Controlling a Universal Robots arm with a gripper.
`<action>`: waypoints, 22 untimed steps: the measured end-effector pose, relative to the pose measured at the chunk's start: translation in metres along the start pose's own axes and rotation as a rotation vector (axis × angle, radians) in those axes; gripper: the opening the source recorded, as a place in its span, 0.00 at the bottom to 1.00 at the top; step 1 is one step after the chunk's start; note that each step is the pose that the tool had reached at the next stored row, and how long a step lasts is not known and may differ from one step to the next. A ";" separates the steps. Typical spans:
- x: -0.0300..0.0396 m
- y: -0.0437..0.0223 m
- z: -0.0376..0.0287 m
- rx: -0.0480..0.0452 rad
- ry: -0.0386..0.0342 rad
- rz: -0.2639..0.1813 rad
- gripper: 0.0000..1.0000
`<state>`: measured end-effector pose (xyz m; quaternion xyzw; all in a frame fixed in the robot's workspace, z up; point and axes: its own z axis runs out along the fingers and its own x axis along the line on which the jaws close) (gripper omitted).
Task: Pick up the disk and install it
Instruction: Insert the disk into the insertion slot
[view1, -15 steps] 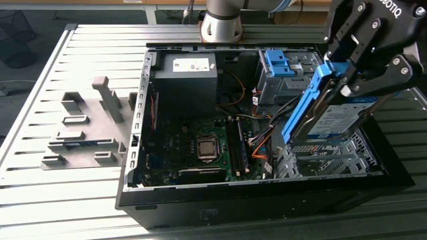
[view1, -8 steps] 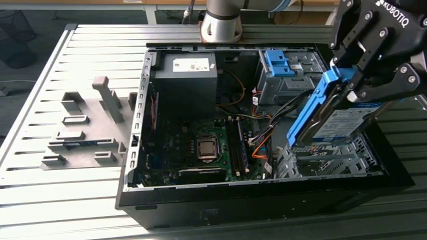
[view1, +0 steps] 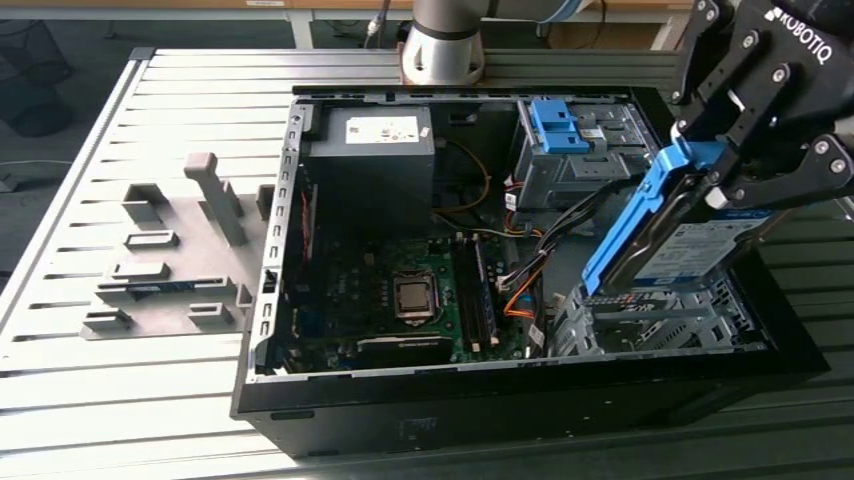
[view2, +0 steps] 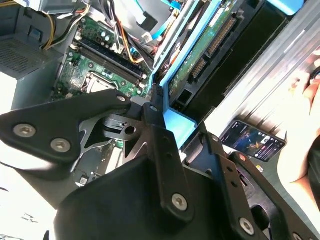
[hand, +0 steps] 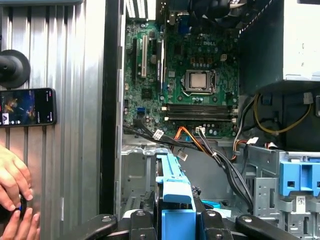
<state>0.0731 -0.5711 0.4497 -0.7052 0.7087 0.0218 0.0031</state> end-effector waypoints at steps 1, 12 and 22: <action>0.0002 -0.0004 0.0009 0.0000 -0.0001 0.000 0.37; 0.0044 -0.0022 0.0095 0.0006 -0.0005 0.017 0.37; 0.0052 -0.0025 0.0175 0.0008 -0.0005 0.021 0.37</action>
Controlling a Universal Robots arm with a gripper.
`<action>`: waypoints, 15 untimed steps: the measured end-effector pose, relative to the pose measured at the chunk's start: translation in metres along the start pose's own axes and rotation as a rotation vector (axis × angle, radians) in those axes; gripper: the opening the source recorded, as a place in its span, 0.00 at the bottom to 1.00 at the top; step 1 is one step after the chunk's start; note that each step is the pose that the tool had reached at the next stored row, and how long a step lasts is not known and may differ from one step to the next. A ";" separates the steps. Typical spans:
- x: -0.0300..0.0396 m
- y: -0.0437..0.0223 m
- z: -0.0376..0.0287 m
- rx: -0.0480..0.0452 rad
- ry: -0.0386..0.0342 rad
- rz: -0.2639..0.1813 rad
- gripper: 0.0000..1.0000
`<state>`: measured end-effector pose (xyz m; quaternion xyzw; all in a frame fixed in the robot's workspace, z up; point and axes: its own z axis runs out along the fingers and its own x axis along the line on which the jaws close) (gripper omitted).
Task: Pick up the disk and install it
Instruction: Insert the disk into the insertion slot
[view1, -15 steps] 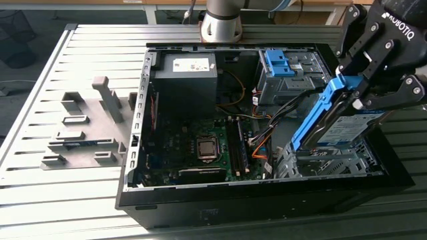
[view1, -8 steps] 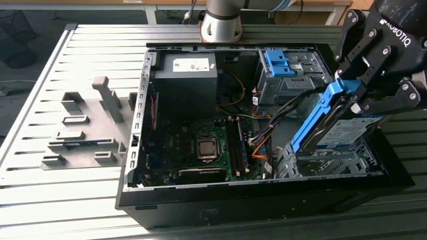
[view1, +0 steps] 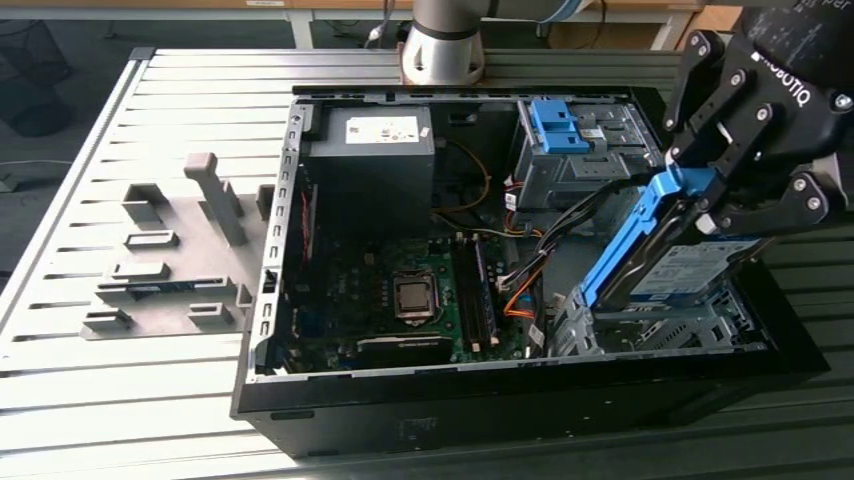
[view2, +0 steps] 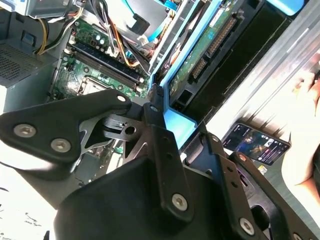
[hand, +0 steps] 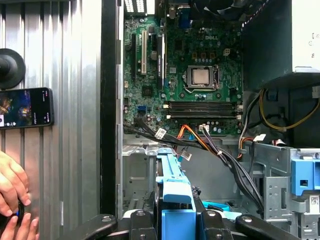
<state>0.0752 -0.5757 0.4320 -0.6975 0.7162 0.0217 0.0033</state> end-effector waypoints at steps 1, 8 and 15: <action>0.0000 0.0000 0.0011 0.0000 0.0000 0.000 0.37; 0.0001 -0.0001 0.0031 0.0000 0.0000 0.000 0.37; 0.0001 -0.0001 0.0035 0.0000 0.0001 0.000 0.44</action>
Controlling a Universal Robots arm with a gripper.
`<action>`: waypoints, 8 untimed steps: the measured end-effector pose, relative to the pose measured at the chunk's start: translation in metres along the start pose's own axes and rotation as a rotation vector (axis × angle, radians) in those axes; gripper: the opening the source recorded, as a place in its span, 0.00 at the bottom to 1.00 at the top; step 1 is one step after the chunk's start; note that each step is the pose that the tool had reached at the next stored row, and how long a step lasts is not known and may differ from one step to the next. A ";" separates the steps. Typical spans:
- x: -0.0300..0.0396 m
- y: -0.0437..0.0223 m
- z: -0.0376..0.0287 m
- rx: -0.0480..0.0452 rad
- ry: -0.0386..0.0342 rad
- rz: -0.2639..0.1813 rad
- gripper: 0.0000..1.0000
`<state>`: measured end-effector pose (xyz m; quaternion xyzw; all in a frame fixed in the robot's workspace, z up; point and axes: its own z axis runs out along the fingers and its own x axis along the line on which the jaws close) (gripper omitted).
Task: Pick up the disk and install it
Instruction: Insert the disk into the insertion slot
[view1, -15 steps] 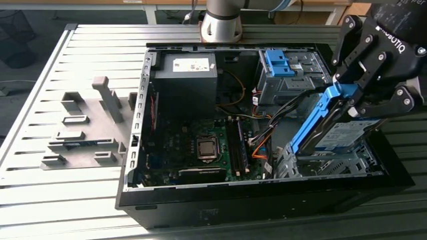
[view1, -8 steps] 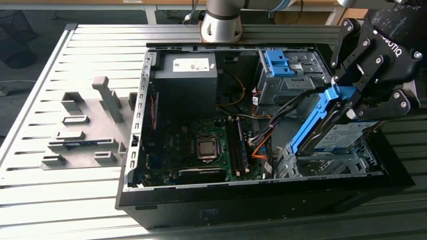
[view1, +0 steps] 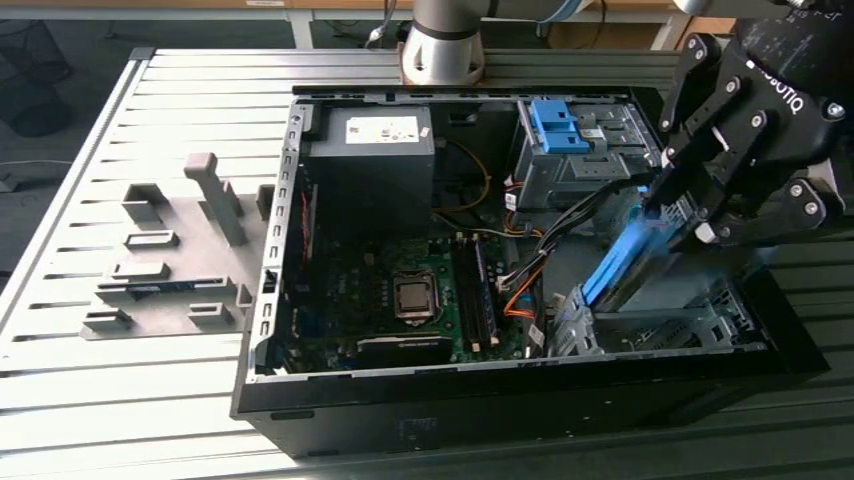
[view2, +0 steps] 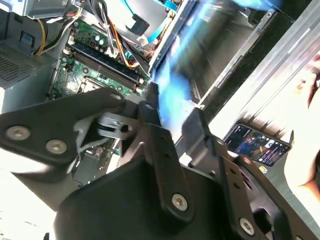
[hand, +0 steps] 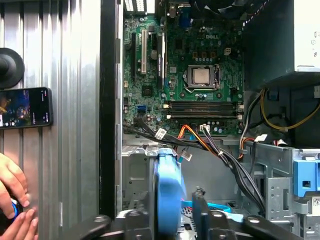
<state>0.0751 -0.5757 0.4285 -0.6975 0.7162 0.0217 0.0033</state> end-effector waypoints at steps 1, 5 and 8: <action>0.0000 0.0000 0.0014 0.0000 -0.0009 0.000 0.44; 0.0003 -0.0005 0.0084 0.0000 -0.0003 0.000 0.51; 0.0005 -0.0012 0.0138 0.0000 -0.0002 0.000 0.43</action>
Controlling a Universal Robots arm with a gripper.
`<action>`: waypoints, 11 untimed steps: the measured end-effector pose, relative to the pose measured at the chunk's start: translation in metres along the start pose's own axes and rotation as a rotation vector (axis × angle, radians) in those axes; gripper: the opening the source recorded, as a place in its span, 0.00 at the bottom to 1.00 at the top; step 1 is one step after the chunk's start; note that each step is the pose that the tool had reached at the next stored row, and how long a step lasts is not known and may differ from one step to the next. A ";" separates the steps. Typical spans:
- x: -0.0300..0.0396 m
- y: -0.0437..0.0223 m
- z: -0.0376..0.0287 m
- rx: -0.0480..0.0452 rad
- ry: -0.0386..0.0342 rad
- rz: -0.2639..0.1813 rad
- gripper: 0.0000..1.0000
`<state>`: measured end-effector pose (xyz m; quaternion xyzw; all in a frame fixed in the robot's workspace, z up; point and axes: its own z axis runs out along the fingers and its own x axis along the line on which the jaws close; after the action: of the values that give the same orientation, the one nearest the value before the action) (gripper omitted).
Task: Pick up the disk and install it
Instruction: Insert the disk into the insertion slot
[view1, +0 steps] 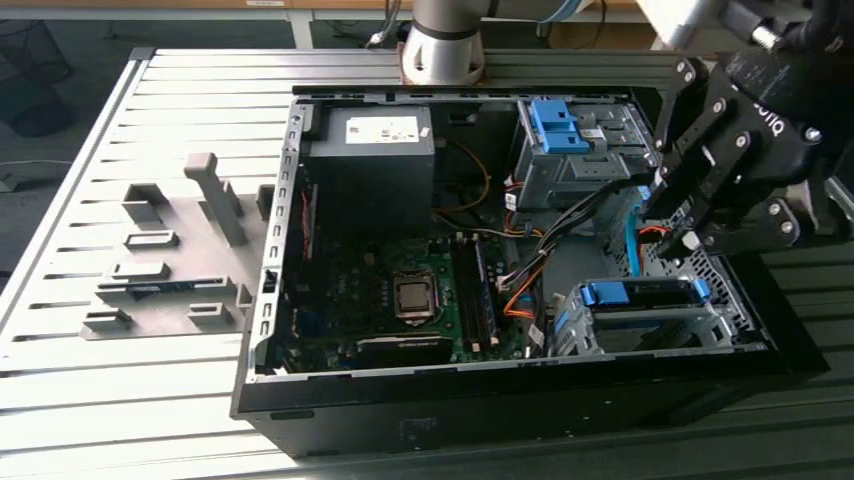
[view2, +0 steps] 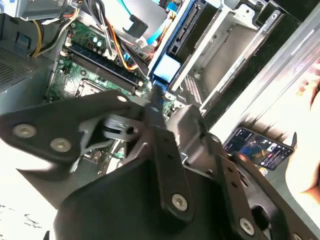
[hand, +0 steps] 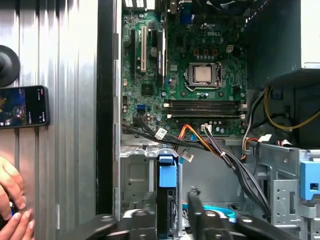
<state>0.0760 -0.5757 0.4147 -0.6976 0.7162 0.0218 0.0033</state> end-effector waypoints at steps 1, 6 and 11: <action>0.0001 -0.0002 0.0018 0.0000 0.0000 0.000 0.36; 0.0004 -0.0010 0.0108 0.0000 0.0000 -0.001 0.19; 0.0007 -0.0013 0.0198 -0.0001 0.0002 -0.003 0.11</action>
<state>0.0767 -0.5757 0.3948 -0.6985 0.7153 0.0217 0.0033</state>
